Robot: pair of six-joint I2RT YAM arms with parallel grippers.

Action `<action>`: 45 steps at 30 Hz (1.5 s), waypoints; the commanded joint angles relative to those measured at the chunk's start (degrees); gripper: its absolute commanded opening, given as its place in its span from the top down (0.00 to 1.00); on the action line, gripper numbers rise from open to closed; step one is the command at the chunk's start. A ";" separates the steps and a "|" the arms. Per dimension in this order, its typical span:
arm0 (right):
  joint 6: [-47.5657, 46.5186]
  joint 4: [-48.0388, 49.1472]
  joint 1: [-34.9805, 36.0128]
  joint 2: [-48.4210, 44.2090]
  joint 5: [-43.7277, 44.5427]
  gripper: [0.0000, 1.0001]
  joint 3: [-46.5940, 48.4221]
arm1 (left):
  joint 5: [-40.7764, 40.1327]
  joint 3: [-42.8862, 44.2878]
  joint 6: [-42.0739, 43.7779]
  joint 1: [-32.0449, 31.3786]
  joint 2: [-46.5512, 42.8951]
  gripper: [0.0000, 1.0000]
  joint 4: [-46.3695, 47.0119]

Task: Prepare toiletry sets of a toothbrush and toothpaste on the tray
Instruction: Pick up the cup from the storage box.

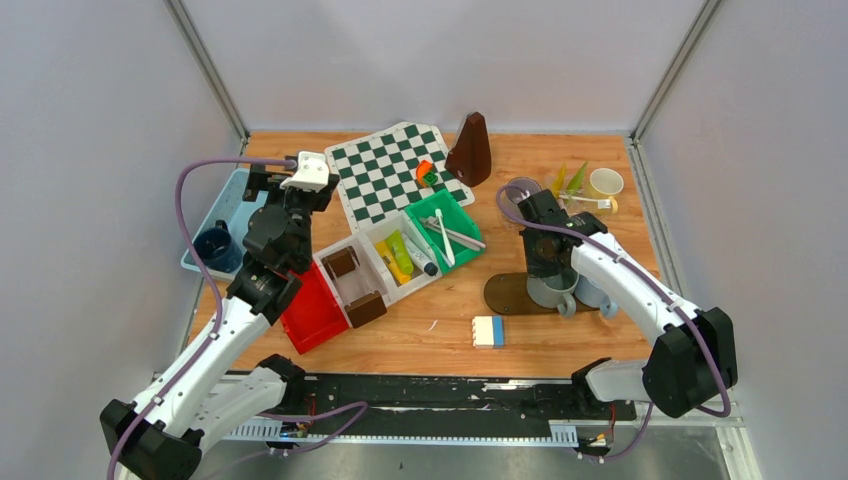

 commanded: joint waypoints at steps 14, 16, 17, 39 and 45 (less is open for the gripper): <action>0.85 -2.77 0.04 0.77 2.70 1.00 2.97 | 0.31 -0.20 0.36 0.71 -0.80 0.00 2.98; 1.20 -3.11 0.02 0.98 3.22 1.00 3.20 | 0.24 -0.20 0.36 0.66 -0.80 0.00 3.07; 1.50 -3.29 0.08 1.14 3.67 1.00 3.31 | 0.23 -0.25 0.38 0.65 -0.80 0.00 3.07; 0.43 -1.88 0.02 -2.85 -3.98 0.39 9.34 | 0.40 -0.29 0.54 1.05 -1.44 0.00 3.07; -0.36 2.14 0.03 -9.08 -5.87 0.14 12.22 | 0.17 -0.20 0.28 1.07 -0.78 0.00 2.93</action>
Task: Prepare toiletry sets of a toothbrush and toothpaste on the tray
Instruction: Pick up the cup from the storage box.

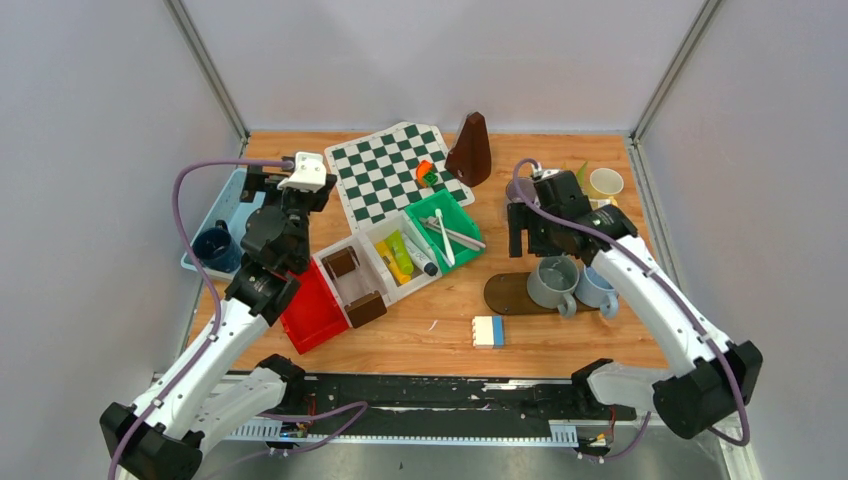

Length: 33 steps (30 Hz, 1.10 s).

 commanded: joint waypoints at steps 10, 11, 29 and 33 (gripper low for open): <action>-3.34 14.61 -0.04 -22.04 12.19 0.00 -3.93 | -3.07 4.38 -3.28 0.41 6.70 0.00 -1.95; -3.39 15.34 -0.05 -23.50 14.79 0.00 -5.24 | -4.46 5.45 -4.02 0.55 8.54 0.00 -4.99; -1.24 27.57 -0.05 -50.64 21.26 0.00 -27.98 | 7.10 13.14 -42.50 34.57 12.05 0.00 -39.45; -0.58 29.36 -0.05 -57.28 21.42 0.00 -31.51 | 6.61 13.40 -51.54 40.60 14.75 0.00 -43.50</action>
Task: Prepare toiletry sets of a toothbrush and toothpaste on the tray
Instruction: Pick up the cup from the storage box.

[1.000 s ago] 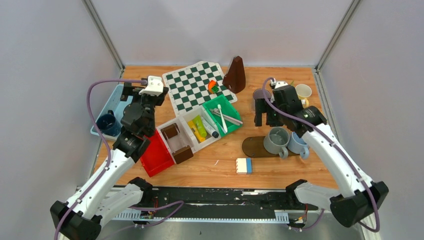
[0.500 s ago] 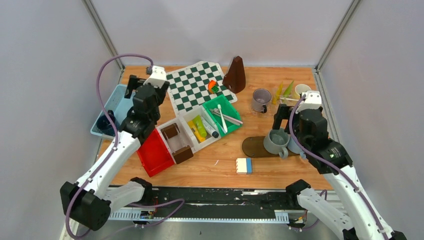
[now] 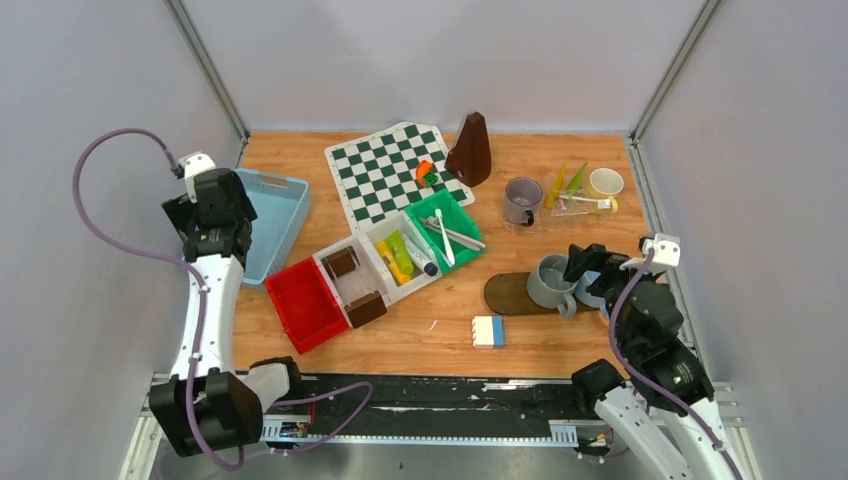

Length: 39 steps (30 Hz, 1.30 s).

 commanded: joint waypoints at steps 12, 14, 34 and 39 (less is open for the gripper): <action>0.75 7.81 -0.05 -11.90 1.18 0.00 -5.82 | 7.13 -1.35 -33.87 18.92 10.08 0.08 -6.01; 0.64 7.82 -0.05 -11.64 0.51 0.00 -5.95 | 8.17 -2.54 -35.64 20.10 11.63 0.13 -4.11; 0.26 7.63 -0.05 -7.57 -1.11 0.00 -6.08 | 12.76 1.53 -36.90 21.33 18.81 0.43 -1.98; 0.09 7.88 -0.01 -7.36 -1.73 0.00 -6.26 | 13.32 2.48 -36.71 21.24 16.48 0.37 -1.87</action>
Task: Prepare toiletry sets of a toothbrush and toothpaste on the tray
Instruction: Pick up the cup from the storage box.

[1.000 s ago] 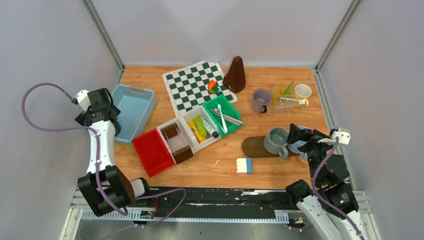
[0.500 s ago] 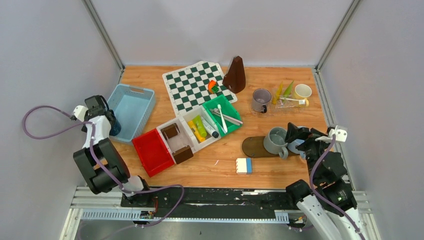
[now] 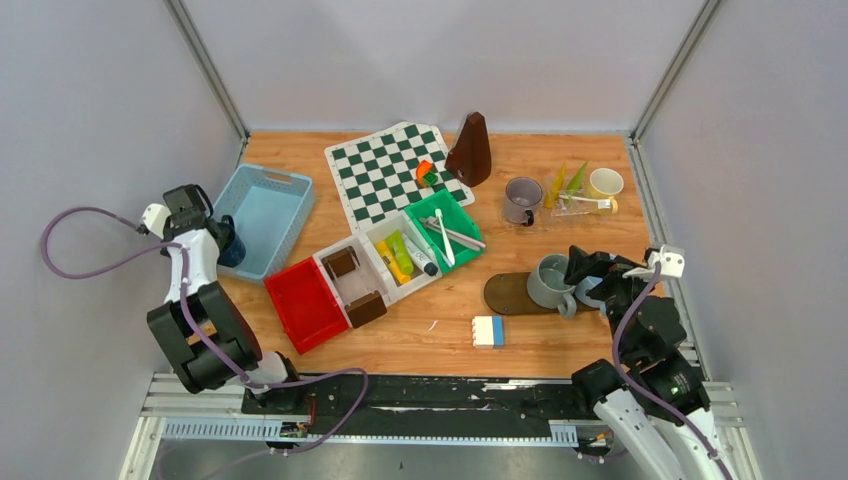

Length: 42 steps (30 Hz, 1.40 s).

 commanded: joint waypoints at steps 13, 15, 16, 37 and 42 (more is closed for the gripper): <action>-0.68 2.75 -0.05 0.70 -1.34 0.00 -0.66 | 0.44 6.30 -1.91 0.41 4.07 0.48 1.96; -0.72 2.91 -0.02 0.94 -1.40 0.00 -0.74 | 0.26 6.11 -1.95 0.36 5.45 0.48 2.25; -0.76 2.89 0.00 1.03 -1.51 0.00 -0.75 | 0.14 5.95 -1.96 0.36 5.79 0.49 2.33; -1.29 3.27 0.00 0.72 -1.54 0.00 -1.19 | 3.02 6.17 0.41 0.38 13.27 0.70 3.45; -1.38 3.60 -0.05 0.14 -1.63 0.00 -1.37 | 4.55 7.40 2.53 0.37 9.64 0.82 2.03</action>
